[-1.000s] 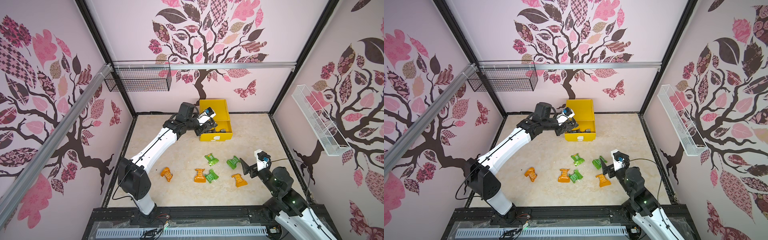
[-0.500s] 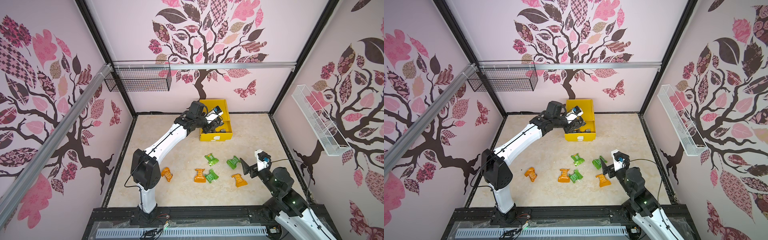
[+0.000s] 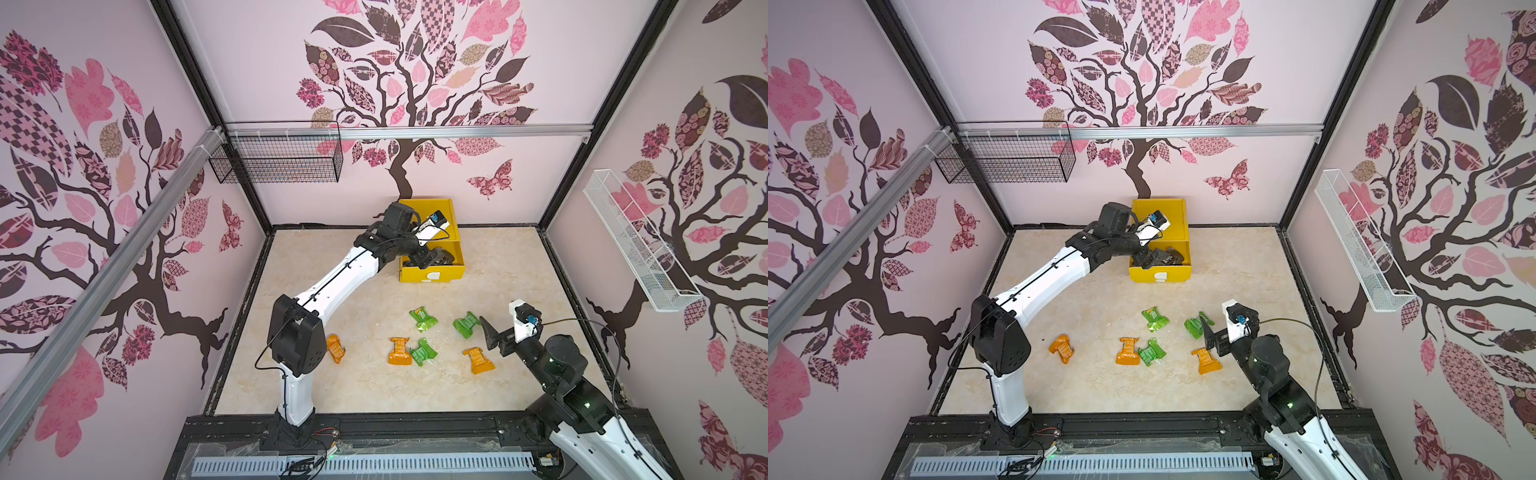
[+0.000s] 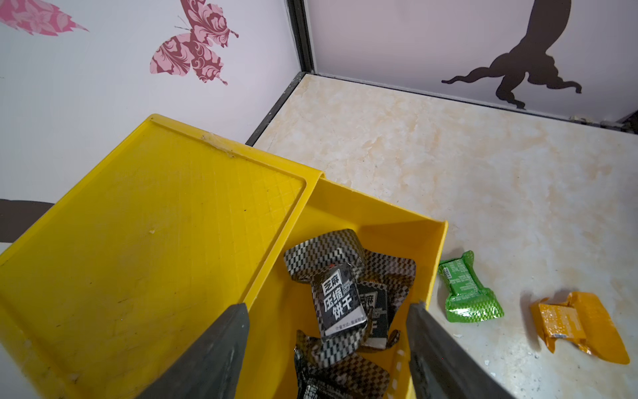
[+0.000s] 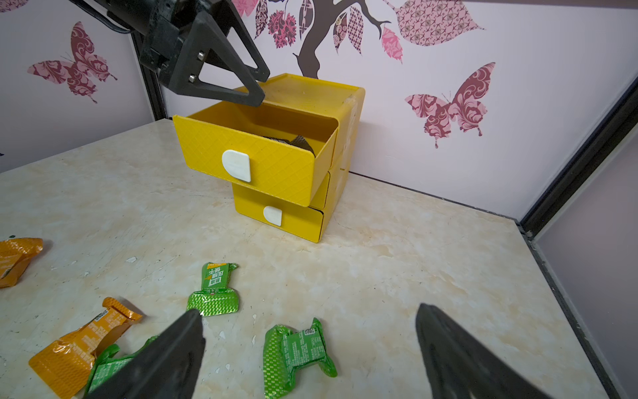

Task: Place the cookies into the drawer by color
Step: Place the cookie in the drawer.

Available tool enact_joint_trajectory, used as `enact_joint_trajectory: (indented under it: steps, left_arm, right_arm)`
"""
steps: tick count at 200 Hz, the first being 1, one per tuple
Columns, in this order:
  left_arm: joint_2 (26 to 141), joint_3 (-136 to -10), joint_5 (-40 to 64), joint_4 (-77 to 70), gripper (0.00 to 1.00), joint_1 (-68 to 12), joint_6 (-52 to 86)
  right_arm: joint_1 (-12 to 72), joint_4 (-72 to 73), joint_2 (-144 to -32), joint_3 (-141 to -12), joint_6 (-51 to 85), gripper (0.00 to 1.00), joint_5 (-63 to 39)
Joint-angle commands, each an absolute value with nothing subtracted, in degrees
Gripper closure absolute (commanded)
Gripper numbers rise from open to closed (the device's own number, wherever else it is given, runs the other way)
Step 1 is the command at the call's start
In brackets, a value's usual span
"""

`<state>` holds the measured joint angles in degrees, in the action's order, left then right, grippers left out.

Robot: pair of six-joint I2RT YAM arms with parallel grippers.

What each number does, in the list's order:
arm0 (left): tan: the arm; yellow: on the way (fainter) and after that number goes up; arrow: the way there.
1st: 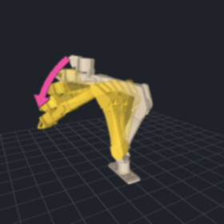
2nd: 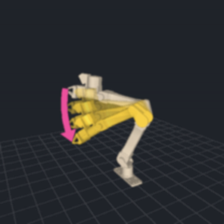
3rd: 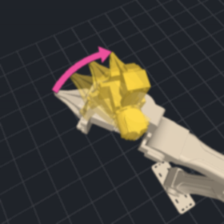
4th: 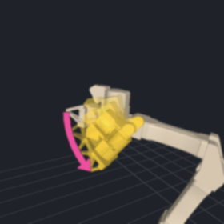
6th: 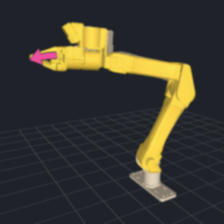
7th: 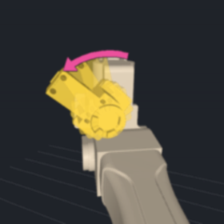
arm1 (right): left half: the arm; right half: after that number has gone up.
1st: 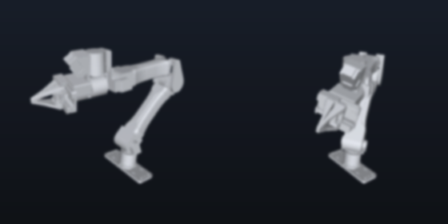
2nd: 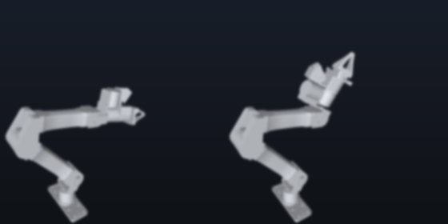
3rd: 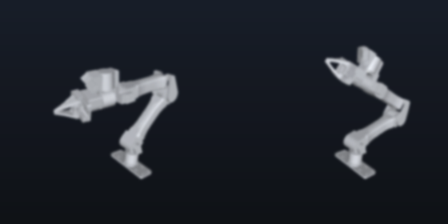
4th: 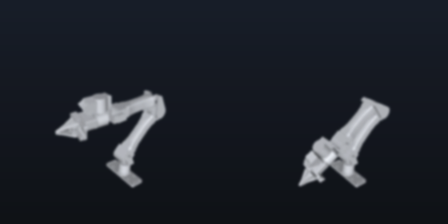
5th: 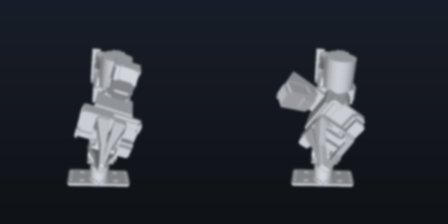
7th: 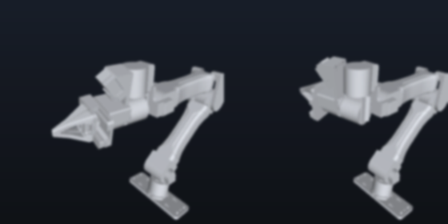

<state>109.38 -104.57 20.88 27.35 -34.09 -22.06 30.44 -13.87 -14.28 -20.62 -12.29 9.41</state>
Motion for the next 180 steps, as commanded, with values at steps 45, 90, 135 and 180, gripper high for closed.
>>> enact_joint_trajectory:
  steps: [45, 90, 135, 180]
  left_arm:
    - [104.3, -104.8, 13.2, 24.4, 0.08, -33.6, -13.9]
    - [105.0, -108.0, 11.3, 29.3, 0.07, -30.1, -6.9]
    - [105.8, -108.0, 11.7, 30.7, 0.07, -25.3, 1.8]
    - [111.4, -114.2, 11.8, 35.7, 0.10, -24.4, 5.8]
  right_arm:
    - [30.2, -13.5, -14.4, -21.2, -12.1, 0.01, 9.2]
    - [30.3, -14.6, -17.7, -23.8, -11.8, 0.01, 9.1]
    - [30.2, -16.9, -24.8, -31.0, -9.4, 0.01, 7.1]
    - [30.3, -17.1, -36.3, -38.8, -4.6, 0.02, 6.1]
